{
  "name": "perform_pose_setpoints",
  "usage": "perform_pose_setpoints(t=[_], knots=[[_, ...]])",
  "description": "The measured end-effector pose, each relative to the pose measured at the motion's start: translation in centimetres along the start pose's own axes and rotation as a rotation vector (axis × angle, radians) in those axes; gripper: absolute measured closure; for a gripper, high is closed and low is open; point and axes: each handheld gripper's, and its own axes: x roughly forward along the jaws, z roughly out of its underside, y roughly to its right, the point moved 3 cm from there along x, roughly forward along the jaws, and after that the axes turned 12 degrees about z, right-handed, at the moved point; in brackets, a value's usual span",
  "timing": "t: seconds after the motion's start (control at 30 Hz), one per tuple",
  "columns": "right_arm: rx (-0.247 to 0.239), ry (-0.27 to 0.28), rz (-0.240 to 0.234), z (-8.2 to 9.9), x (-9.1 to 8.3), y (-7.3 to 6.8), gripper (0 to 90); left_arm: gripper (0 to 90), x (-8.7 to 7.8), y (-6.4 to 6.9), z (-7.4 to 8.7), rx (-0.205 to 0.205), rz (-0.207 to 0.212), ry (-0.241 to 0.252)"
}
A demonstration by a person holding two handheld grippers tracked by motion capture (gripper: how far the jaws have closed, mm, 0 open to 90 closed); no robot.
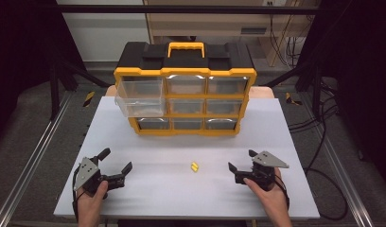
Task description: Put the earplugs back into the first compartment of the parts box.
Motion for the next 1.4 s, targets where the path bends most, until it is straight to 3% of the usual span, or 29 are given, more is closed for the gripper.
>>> perform_pose_setpoints(t=[0.07, 0.1, 0.3, 0.4, 0.5, 0.63, 0.83, 0.87, 0.97, 1.17, 1.27, 1.4], knots=[[-0.065, -0.076, -0.021, -0.4, 0.8, -1.9, 9.5, 1.2, 0.0, 0.2, 0.0, 0.005, 0.004, -0.003], [-0.065, -0.076, -0.021, -0.4, 0.8, -1.9, 9.5, 1.2, 0.0, 0.2, -0.1, 0.008, 0.004, -0.002], [-0.159, -0.185, -0.081, -1.3, 2.0, -5.2, 11.1, 1.2, 0.1, 0.2, 0.0, 0.010, 0.008, -0.011], [-0.201, -0.246, -0.093, -1.8, 2.6, -6.1, 11.4, 1.2, 0.1, 0.2, -0.1, 0.009, 0.007, -0.004], [-0.205, -0.301, -0.131, -2.1, 3.4, -6.8, 11.6, 1.2, 0.2, 0.3, 0.0, 0.016, 0.013, -0.016], [-0.255, -0.339, -0.136, -2.7, 4.1, -7.6, 20.0, 1.2, 0.3, 0.4, 0.0, 0.020, 0.016, -0.016], [-0.232, -0.336, -0.192, -4.2, 5.2, -8.8, 45.8, 1.2, 0.2, 0.4, -0.1, 0.024, 0.014, -0.018], [-0.232, -0.336, -0.192, -4.2, 5.2, -8.8, 45.8, 1.2, 0.2, 0.3, -0.1, 0.029, 0.011, -0.022], [-0.204, -0.347, -0.214, -4.2, 6.1, -9.3, 56.8, 1.3, 0.0, 0.1, 0.0, 0.032, -0.003, -0.027], [-0.198, -0.367, -0.236, -3.9, 7.2, -9.7, 66.8, 1.4, -0.2, -0.2, 0.0, 0.012, -0.008, -0.016], [-0.172, -0.385, -0.249, -3.7, 7.6, -9.9, 71.8, 1.4, -0.3, -0.2, 0.0, 0.010, -0.006, -0.014], [-0.181, -0.388, -0.252, -3.4, 8.2, -10.0, 75.7, 1.5, 0.0, 0.0, 0.0, 0.015, 0.002, -0.021]])
